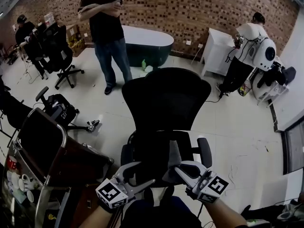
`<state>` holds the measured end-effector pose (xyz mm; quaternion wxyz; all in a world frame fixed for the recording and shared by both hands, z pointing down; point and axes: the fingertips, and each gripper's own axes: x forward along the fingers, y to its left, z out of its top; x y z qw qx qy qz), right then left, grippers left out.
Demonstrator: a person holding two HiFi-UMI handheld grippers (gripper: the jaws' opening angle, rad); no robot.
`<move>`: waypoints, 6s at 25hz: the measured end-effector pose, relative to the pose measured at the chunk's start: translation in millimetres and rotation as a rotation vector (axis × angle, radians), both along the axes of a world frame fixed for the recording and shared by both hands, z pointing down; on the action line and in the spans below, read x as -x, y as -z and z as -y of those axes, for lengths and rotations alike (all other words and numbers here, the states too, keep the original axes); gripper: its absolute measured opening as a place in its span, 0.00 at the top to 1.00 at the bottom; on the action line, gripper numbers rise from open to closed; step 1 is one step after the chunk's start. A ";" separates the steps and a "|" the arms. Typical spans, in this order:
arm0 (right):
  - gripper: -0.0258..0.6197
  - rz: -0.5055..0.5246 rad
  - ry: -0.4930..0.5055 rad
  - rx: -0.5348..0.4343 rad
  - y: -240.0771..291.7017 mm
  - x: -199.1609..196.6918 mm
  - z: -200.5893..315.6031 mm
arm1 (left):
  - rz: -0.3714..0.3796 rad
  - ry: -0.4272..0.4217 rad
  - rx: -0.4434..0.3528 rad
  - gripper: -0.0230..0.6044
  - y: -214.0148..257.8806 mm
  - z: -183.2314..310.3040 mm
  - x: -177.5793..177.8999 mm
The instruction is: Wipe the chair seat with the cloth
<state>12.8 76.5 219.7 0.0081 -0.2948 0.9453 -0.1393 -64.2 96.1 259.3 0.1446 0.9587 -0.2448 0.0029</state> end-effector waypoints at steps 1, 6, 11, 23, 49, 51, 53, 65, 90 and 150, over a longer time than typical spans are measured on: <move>0.92 -0.005 0.006 0.006 -4.7 0.3 5.8 | -0.001 0.008 0.012 0.44 -2.4 4.8 -0.2; 0.92 -0.018 0.078 0.060 -34.9 6.5 39.6 | 0.016 0.061 0.057 0.44 -29.8 31.5 -5.0; 0.92 -0.129 0.149 0.133 -105.0 12.9 86.1 | 0.031 0.122 0.158 0.44 -81.7 61.8 -9.6; 0.92 -0.447 0.325 0.389 -378.5 81.0 170.3 | 0.065 0.197 0.351 0.44 -222.2 113.3 -5.1; 0.92 -0.807 0.426 0.427 -641.2 107.7 229.9 | 0.010 0.211 0.426 0.44 -330.6 157.7 -22.3; 0.92 -0.846 0.401 0.441 -646.2 80.2 233.8 | 0.015 0.202 0.432 0.44 -330.3 157.1 -27.4; 0.92 -0.891 0.368 0.461 -652.0 44.0 237.4 | 0.017 0.190 0.432 0.44 -329.2 156.4 -33.9; 0.92 -1.059 0.113 0.565 -648.4 -159.3 260.4 | 0.010 0.118 0.422 0.44 -328.3 152.3 -70.9; 0.92 -0.837 0.482 0.469 -637.8 124.8 152.5 | 0.023 0.219 0.438 0.44 -330.1 128.2 -17.1; 0.92 -0.988 0.125 0.770 -640.0 -155.9 66.0 | 0.048 0.097 0.458 0.44 -314.0 66.3 -38.9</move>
